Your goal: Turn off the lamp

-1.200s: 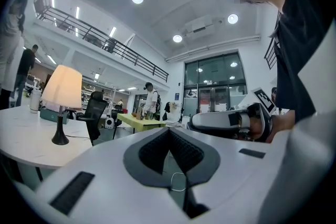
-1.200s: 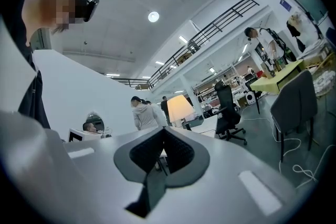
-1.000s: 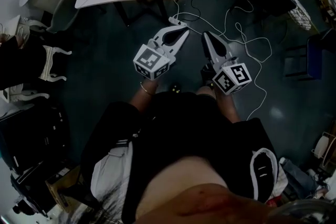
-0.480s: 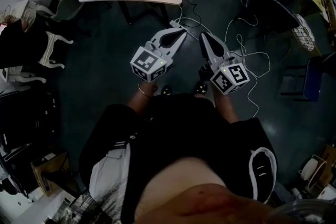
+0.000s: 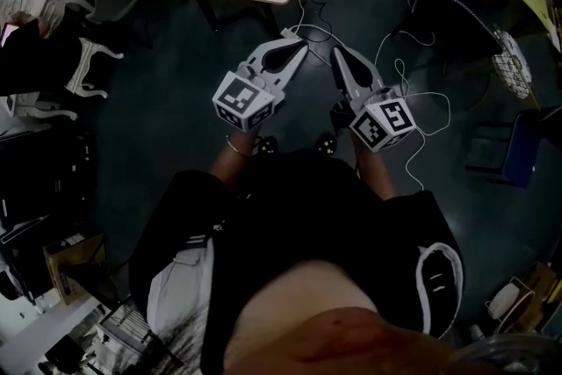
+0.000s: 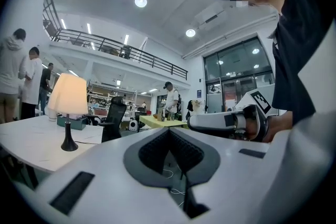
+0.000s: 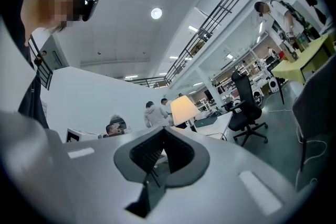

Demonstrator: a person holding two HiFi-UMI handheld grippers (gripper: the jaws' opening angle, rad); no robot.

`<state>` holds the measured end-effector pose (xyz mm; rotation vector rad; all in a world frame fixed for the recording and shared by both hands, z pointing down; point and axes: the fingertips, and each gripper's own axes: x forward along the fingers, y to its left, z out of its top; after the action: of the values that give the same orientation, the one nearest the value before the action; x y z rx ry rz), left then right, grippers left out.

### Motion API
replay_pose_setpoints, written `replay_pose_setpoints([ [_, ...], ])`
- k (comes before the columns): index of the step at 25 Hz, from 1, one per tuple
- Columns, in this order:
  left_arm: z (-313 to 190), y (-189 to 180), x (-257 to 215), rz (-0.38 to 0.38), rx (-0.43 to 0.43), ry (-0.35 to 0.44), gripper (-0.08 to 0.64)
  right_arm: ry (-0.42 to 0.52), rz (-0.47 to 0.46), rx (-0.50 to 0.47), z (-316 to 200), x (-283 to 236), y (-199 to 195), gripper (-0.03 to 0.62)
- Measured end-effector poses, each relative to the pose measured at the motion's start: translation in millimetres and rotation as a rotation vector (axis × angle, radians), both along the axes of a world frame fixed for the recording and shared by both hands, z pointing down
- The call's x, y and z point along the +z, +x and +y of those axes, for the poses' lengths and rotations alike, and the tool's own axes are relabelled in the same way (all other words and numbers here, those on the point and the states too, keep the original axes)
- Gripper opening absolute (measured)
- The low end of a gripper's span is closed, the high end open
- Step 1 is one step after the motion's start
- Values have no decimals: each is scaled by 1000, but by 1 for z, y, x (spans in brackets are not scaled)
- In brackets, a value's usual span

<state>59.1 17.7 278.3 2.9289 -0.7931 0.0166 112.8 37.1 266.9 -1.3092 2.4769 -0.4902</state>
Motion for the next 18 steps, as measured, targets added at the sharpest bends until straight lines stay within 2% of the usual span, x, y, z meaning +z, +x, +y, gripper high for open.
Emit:
replay_pose_setpoints([
  [6,-1,12,-9,10,-94,1,6,20,-16,-91,-10,-4,13,2],
  [18,-1,-2,-14,-41,-278,22,6,44,-55,-279,-20,-9,1,2],
])
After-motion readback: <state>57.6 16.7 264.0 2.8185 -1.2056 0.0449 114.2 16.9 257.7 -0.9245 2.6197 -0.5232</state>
